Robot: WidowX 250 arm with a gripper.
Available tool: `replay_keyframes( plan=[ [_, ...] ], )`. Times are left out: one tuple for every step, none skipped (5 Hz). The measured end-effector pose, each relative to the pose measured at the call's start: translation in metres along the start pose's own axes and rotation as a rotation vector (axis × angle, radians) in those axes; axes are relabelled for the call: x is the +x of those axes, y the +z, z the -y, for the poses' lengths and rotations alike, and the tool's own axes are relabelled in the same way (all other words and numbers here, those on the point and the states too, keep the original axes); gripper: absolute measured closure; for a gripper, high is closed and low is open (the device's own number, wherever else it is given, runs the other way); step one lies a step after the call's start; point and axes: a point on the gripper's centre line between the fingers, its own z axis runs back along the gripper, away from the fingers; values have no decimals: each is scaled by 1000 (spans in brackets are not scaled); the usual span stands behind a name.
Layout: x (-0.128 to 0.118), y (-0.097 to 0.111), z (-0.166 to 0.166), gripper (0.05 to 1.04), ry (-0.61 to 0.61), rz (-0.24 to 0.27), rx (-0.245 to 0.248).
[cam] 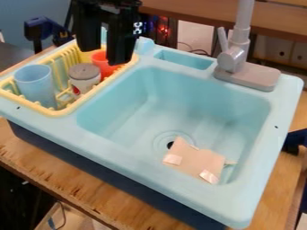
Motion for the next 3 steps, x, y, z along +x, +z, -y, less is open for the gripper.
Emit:
replay_keyframes(
  plan=[
    [1, -8, 0, 81, 5, -28, -10],
    [1, -18, 20, 81, -2, -33, -6],
    [2, -28, 49, 81, -49, -2, -1]
  ],
)
